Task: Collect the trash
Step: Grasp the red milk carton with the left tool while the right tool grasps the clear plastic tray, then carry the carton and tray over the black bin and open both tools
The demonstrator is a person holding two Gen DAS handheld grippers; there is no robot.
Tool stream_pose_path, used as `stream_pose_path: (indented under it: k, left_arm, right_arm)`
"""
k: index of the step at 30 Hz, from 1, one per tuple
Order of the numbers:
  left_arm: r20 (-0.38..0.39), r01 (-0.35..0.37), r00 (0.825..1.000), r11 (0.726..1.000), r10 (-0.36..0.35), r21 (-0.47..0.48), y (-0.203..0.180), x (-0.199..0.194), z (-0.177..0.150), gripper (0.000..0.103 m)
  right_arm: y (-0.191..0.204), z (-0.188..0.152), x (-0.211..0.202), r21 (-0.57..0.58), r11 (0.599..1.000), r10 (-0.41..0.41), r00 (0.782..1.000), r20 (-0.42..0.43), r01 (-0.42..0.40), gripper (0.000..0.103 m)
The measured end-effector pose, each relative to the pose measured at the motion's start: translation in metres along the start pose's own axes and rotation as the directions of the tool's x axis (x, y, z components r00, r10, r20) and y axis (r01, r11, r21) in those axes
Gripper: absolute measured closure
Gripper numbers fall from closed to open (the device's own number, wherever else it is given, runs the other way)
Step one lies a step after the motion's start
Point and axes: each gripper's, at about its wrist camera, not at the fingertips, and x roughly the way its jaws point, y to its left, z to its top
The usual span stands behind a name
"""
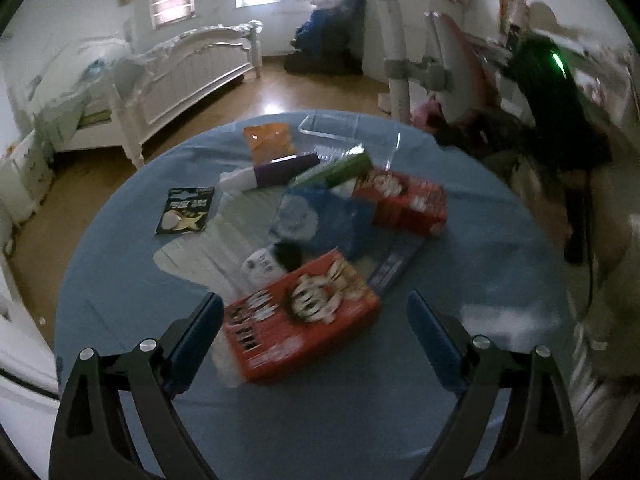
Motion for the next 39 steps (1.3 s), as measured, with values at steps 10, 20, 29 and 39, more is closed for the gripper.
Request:
stream_pose_path:
  k: [10,20,29,39]
  left_arm:
    - [-0.019,0.049,0.999,0.991,-0.047,0.129,0.026,0.019,-0.016,0.011]
    - [-0.051,0.106,0.994,0.970,-0.097,0.217,0.025,0.029,-0.012,0.011]
    - [-0.100,0.135,0.988,0.977,-0.120,0.165,0.018,0.039,-0.018,0.048]
    - [0.016,0.084,0.996,0.996,-0.083,-0.044,0.022,0.002,-0.021,0.054]
  right_arm:
    - [-0.038,0.051,0.084,-0.063,0.986,-0.161,0.977,-0.141,0.153,0.028]
    - [-0.009,0.050,0.108,-0.202,0.974,-0.141,0.975,-0.172,0.105,0.018]
    - [-0.024,0.050,0.120,-0.101,0.991,-0.107,0.967,-0.232,0.085,0.046]
    - [-0.027,0.038,0.093,-0.044,0.998,-0.059,0.990,-0.126,0.054,0.056]
